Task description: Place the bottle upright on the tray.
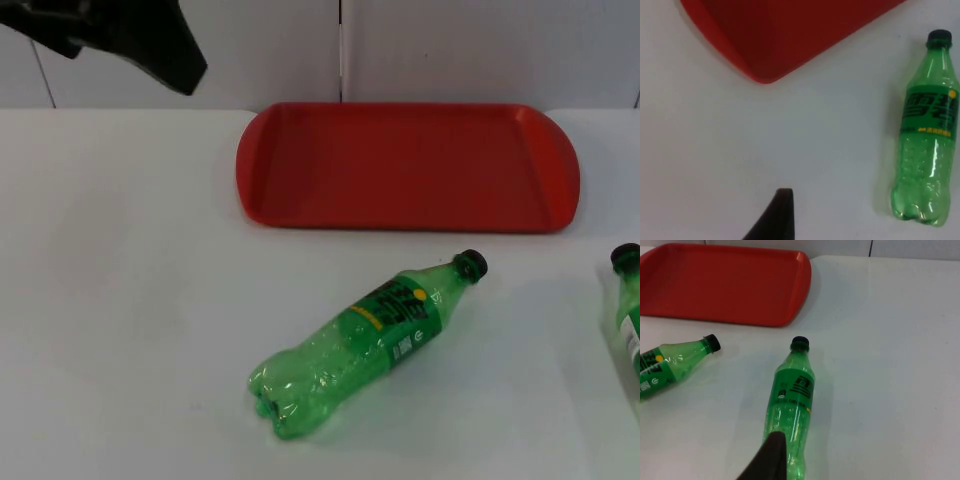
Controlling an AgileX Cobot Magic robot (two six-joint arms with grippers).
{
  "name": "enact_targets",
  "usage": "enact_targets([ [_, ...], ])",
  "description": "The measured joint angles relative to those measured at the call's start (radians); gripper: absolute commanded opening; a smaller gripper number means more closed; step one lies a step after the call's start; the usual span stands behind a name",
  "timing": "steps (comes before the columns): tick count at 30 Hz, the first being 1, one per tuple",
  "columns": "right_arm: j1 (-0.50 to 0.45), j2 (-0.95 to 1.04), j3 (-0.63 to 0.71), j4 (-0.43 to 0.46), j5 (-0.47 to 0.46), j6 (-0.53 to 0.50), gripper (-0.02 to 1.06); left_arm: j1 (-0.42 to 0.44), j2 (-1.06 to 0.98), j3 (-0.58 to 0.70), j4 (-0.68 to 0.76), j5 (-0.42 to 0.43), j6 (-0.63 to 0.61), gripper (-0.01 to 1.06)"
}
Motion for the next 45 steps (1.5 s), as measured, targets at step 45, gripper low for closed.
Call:
enact_targets([
  [45,0.000,0.000,0.000,0.000,0.000,0.000,1.05,-0.478,0.551,-0.209,0.159,-0.130,-0.193,1.01],
])
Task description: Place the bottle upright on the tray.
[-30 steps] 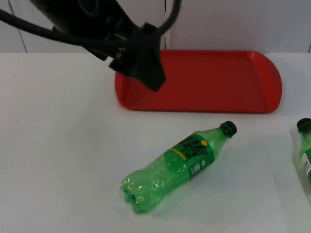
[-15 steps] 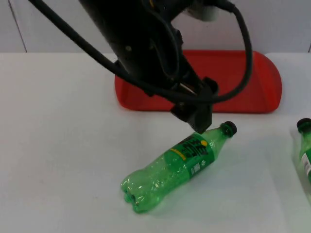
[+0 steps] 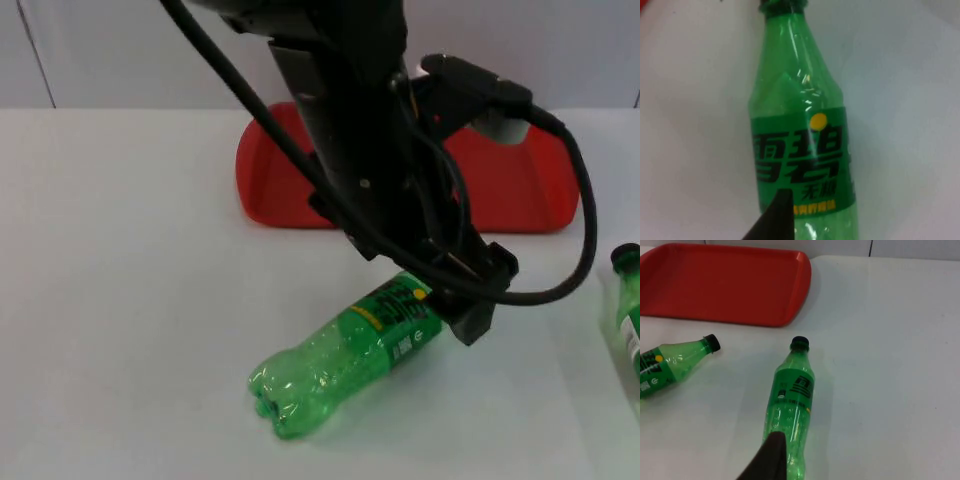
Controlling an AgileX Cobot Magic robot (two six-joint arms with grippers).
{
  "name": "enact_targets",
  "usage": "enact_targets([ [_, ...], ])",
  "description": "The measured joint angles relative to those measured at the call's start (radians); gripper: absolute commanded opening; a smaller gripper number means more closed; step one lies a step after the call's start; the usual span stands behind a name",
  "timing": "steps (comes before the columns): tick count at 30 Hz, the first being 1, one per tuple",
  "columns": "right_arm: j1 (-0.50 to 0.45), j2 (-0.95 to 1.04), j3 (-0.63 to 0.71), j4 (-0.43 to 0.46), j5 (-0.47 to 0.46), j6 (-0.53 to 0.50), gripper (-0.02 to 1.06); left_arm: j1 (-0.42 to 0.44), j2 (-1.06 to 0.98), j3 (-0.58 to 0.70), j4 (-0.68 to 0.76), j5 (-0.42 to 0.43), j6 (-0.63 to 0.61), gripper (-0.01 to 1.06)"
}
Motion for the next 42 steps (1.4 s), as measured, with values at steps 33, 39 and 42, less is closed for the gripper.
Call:
enact_targets([
  [33,0.000,0.000,0.000,0.000,0.000,0.000,1.05,0.036,0.249,-0.132,0.054,-0.033,0.003,1.00],
  [39,0.000,0.000,0.000,0.000,0.000,0.000,1.05,0.036,0.260,-0.132,0.052,-0.076,0.003,1.00],
  [42,0.000,0.000,0.000,0.000,0.000,0.000,1.05,0.036,0.276,-0.132,0.050,-0.083,0.003,1.00],
])
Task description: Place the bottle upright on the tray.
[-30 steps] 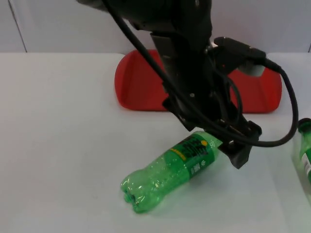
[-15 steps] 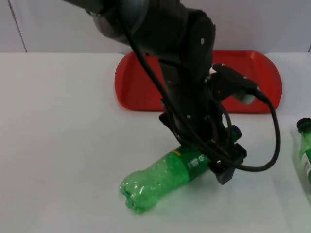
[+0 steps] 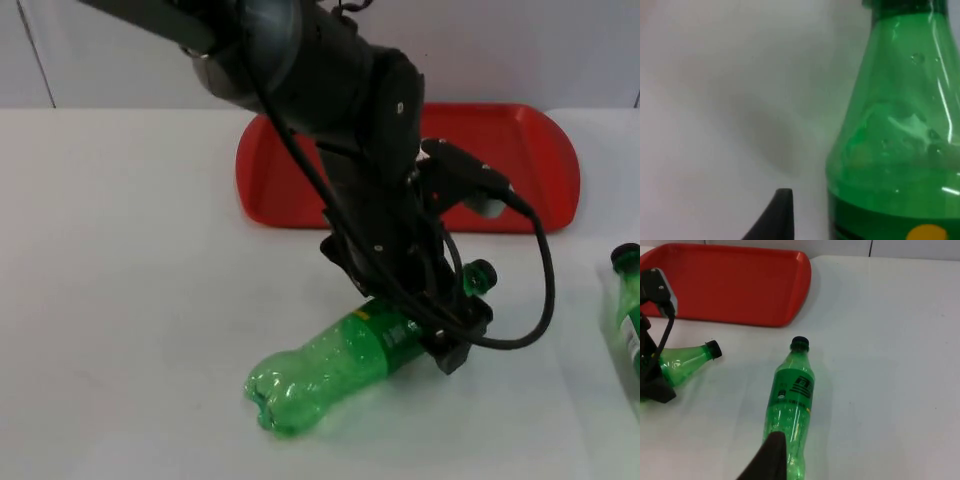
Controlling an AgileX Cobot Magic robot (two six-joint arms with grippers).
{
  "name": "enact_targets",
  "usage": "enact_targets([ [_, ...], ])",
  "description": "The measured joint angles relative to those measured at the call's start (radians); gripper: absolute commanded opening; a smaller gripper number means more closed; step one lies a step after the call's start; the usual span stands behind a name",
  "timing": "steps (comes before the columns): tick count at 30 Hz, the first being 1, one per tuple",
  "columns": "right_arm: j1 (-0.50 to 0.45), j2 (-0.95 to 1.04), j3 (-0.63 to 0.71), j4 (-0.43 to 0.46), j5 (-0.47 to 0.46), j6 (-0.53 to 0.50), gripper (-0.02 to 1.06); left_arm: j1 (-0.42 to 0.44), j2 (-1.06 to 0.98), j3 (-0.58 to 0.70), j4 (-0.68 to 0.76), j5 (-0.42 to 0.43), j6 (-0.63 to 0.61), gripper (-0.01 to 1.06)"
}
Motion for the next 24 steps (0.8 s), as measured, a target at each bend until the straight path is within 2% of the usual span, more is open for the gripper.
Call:
enact_targets([
  [17,0.000,0.000,0.000,0.000,0.000,0.000,1.05,0.000,0.038,0.000,0.000,-0.033,0.019,0.98],
  [22,0.000,0.000,0.000,0.000,0.000,0.000,1.05,0.000,0.049,0.000,0.000,-0.033,0.019,0.72],
  [23,0.000,0.000,0.000,0.000,0.000,0.000,1.05,0.001,0.049,0.000,0.000,-0.033,0.019,0.72],
  [24,0.000,0.000,0.000,0.000,0.000,0.000,1.05,0.001,0.049,0.000,0.000,-0.033,0.019,0.67],
])
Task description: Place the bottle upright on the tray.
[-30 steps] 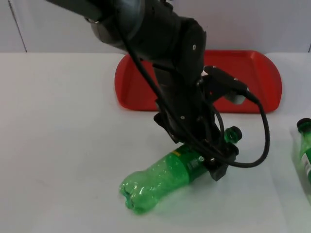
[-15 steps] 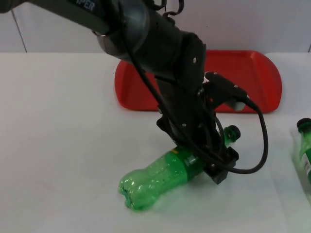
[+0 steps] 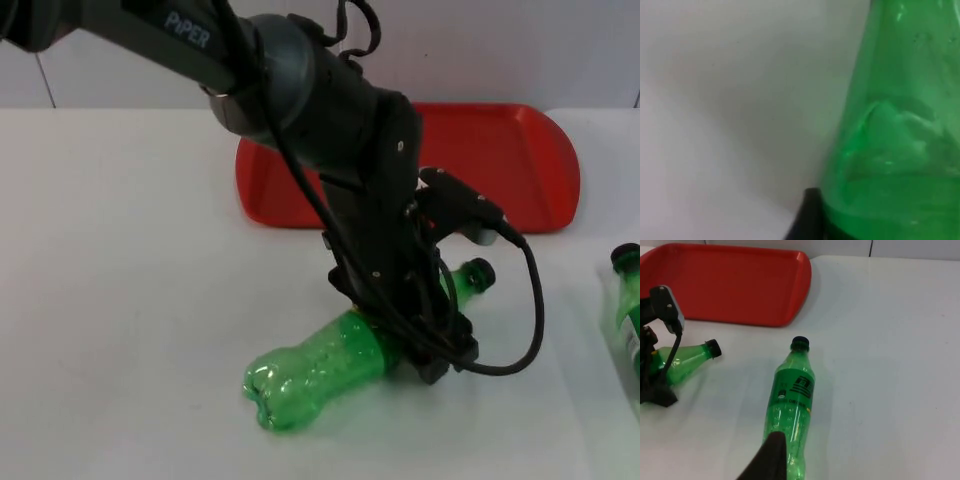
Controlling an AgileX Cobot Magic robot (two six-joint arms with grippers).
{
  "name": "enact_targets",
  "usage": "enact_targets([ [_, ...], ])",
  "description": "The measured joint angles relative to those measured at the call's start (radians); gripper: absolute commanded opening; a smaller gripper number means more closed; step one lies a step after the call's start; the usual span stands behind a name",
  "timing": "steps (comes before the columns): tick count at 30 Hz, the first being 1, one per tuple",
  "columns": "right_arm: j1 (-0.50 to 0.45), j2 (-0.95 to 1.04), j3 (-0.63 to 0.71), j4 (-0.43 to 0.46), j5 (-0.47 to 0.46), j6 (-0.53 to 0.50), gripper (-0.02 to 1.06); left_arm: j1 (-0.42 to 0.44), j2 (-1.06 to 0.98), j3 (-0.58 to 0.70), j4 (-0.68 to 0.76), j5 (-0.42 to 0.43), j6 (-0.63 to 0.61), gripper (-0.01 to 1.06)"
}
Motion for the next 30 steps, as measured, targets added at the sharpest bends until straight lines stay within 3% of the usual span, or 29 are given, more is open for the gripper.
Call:
enact_targets([
  [1,0.000,0.000,0.000,0.000,0.000,0.000,1.05,0.000,0.000,0.000,0.000,0.000,0.000,0.60],
  [3,0.000,0.000,0.000,0.000,0.000,0.000,1.05,0.000,0.000,0.000,0.000,0.000,0.000,0.30],
  [4,0.000,0.000,0.000,0.000,0.000,0.000,1.05,0.000,0.000,0.000,0.000,0.000,0.000,0.30],
  [6,0.000,0.000,0.000,0.000,0.000,0.000,1.05,0.000,0.000,0.000,0.000,0.000,0.000,0.04],
  [7,0.000,0.000,0.000,0.000,0.000,0.000,1.05,0.000,0.000,0.000,0.000,0.000,0.000,0.00],
  [20,0.000,0.000,0.000,0.000,0.000,0.000,1.05,0.000,-0.047,0.000,0.000,0.087,-0.007,0.00],
  [30,0.000,0.000,0.000,0.000,-0.002,0.000,1.05,0.000,-0.254,0.000,0.002,0.046,-0.018,0.00],
])
